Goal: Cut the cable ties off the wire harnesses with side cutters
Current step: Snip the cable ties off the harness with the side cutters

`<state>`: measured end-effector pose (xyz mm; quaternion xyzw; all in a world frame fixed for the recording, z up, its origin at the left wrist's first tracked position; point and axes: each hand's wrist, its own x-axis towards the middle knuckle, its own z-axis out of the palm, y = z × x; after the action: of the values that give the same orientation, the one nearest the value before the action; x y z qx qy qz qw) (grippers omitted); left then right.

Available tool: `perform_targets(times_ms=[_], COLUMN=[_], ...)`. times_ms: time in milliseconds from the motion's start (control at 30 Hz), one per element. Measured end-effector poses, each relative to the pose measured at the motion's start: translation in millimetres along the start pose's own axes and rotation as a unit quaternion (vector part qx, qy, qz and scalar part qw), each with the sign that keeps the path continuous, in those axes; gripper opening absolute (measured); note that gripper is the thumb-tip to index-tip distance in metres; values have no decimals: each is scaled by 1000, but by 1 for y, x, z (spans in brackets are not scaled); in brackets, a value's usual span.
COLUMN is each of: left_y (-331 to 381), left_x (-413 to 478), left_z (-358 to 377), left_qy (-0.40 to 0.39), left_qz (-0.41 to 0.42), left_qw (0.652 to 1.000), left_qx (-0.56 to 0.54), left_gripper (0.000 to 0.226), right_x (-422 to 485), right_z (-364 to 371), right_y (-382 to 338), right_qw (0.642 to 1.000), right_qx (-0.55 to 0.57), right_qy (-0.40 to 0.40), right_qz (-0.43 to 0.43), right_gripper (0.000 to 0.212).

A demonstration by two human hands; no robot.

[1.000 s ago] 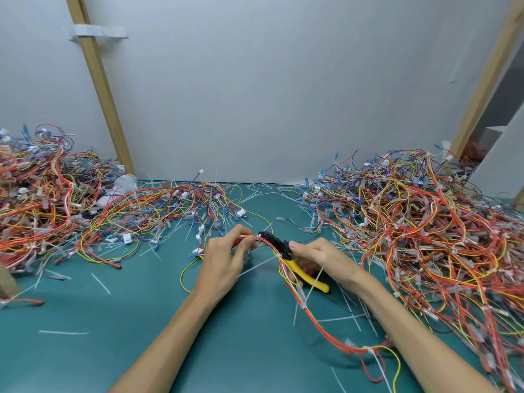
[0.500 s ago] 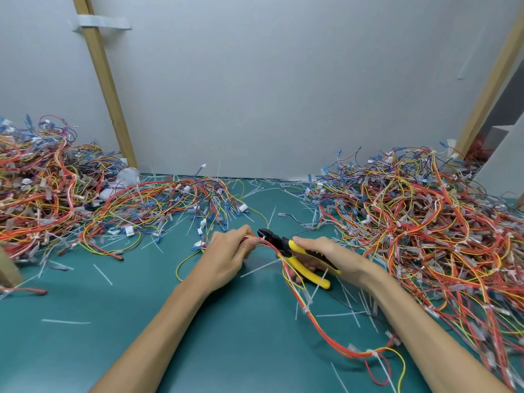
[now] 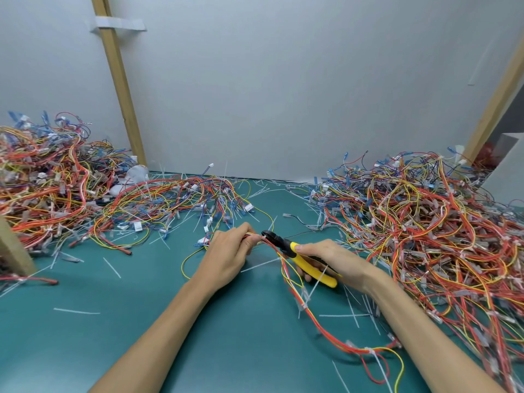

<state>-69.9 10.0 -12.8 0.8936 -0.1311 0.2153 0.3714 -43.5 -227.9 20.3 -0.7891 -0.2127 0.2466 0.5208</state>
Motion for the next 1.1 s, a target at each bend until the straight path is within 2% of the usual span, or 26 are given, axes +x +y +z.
perform_targets(times_ms=[300,567,700,1100], left_y=[4,-5,-6,-1], left_x=[0,3,3,2], left_z=[6,-5,-6,-7], left_qy=[26,-46,-56,-42], left_qz=[-55,-57,-59,-70], left_qw=[993,988,988,990], left_qx=[-99,-133,-134,-119], left_gripper=[16,29,31,31], right_x=[-1,-5,-5,2], right_z=[-4,-8,-6,0], right_y=[-1,-1,1,9], right_qw=[1000,998,998,996], right_qx=[16,-9,-11,-60], right_qy=[-22,-58,-64,0], right_qz=[-13,-14,-13,-65], right_gripper=[37,41,45,49])
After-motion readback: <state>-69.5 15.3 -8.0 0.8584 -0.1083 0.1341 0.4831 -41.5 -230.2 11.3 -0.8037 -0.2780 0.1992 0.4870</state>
